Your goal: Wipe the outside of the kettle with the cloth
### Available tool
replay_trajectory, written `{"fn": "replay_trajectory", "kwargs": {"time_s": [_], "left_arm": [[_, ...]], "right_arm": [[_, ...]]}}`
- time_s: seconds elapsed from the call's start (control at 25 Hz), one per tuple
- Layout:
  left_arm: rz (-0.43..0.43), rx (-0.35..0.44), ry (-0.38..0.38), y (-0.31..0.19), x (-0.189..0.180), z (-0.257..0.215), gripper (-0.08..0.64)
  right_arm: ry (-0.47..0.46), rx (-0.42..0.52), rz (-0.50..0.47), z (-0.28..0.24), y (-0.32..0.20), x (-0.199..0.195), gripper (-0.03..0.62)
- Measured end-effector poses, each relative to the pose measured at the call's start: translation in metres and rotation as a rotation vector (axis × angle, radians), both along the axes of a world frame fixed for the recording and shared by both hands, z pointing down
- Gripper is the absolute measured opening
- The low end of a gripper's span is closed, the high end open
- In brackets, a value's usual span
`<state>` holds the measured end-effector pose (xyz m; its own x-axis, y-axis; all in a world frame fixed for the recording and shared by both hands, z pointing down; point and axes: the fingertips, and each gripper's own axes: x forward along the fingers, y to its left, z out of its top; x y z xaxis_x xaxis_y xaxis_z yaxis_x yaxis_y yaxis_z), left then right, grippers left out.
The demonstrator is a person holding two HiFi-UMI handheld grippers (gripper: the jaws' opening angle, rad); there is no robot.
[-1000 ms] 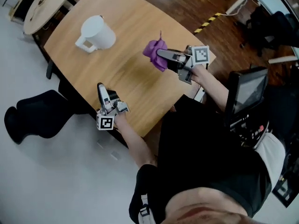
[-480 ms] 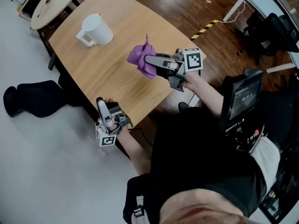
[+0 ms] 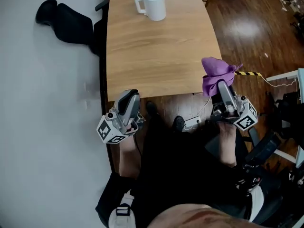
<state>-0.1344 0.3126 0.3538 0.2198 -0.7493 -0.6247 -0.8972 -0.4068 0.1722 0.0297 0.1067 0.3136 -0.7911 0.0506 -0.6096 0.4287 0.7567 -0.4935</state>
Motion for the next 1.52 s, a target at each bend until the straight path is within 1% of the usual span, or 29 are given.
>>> {"fn": "replay_trajectory", "kwargs": {"time_s": [0.12,0.24,0.32,0.36,0.48,0.56,0.64,0.72,0.8,0.96,1.04,1.32,1.52], "left_arm": [[-0.058,-0.013,-0.018,0.001,0.01,-0.002,0.0],[-0.079,-0.034,-0.048,0.005,0.015,-0.014,0.0],[-0.083,-0.023,-0.082,0.008,0.022,-0.032,0.0],[-0.084,-0.012,-0.104,0.009,0.033,-0.041,0.0],[-0.093,0.01,-0.185,0.013,0.082,-0.059,0.0],[-0.102,0.019,-0.241,0.025,0.11,-0.067,0.0],[-0.109,0.038,-0.293,0.047,0.141,-0.073,0.0],[-0.109,0.057,-0.314,0.07,0.156,-0.075,0.0],[-0.098,0.072,-0.304,0.089,0.145,-0.071,0.0],[-0.081,0.119,-0.281,0.122,0.082,-0.07,0.0],[-0.083,0.133,-0.275,0.132,0.067,-0.079,0.0],[-0.086,0.143,-0.233,0.155,0.055,-0.091,0.0],[-0.102,0.135,-0.21,0.155,0.055,-0.098,0.0]], "right_arm": [[0.016,-0.007,0.029,0.012,-0.01,0.002,0.057],[0.002,-0.02,0.042,0.005,-0.006,0.001,0.057],[-0.001,-0.016,0.061,0.0,-0.002,0.008,0.057],[-0.01,-0.007,0.062,-0.005,0.003,0.018,0.057],[-0.05,0.021,0.052,-0.014,0.022,0.059,0.057],[-0.081,0.058,0.039,-0.026,0.046,0.077,0.057],[-0.083,0.09,0.039,-0.024,0.072,0.1,0.057],[-0.064,0.111,0.046,-0.015,0.096,0.108,0.057],[-0.043,0.132,0.048,-0.01,0.122,0.096,0.057],[-0.001,0.178,0.06,-0.008,0.171,0.037,0.057],[0.013,0.19,0.06,-0.016,0.185,0.022,0.058],[0.054,0.228,0.064,-0.034,0.214,0.015,0.058],[0.066,0.232,0.035,-0.045,0.216,0.012,0.058]]}}
